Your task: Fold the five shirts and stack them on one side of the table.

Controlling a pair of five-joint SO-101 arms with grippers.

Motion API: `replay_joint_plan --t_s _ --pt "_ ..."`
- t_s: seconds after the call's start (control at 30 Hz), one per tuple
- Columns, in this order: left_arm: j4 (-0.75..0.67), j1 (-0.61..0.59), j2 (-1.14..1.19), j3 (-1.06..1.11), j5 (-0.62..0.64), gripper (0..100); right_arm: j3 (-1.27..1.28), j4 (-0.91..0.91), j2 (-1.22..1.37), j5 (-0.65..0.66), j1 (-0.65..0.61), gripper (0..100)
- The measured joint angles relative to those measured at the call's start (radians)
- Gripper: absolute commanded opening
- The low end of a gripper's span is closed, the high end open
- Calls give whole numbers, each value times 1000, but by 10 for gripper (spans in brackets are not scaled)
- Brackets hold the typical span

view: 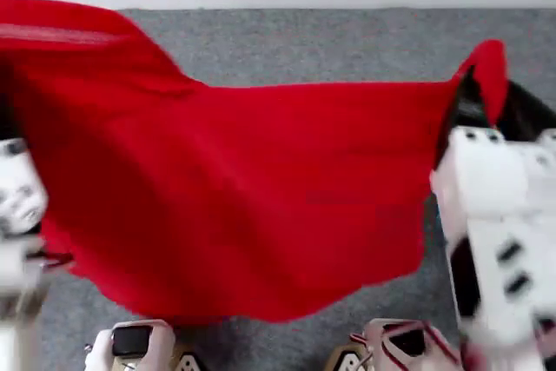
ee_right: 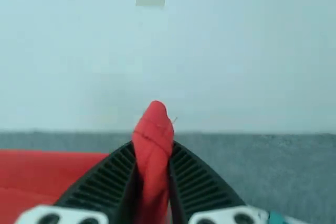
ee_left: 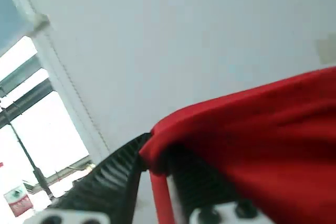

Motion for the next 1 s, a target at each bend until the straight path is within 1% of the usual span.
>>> replay_joint_plan --t_s 0.07,0.13,0.2,0.27,0.4,0.53,0.63,0.77,1.0 --pt "26 55 3 95 -64 15 107 -3 23 0 0 9" --pt "23 97 3 215 -109 14 227 -15 66 0 0 9" --pt "-23 110 8 351 -121 14 364 -64 103 0 2 9" --pt "-103 109 17 493 -123 14 493 -140 129 0 6 9" --pt "-319 107 17 758 -124 14 730 -350 178 0 2 9" --pt "-523 104 29 942 -130 14 911 -594 227 0 3 9" --pt "-620 72 112 964 -130 14 993 -770 272 0 2 9" --pt "-717 25 275 936 -129 14 1013 -956 333 0 2 9" --pt "-756 -2 554 718 -127 14 1013 -1238 422 8 2 9"
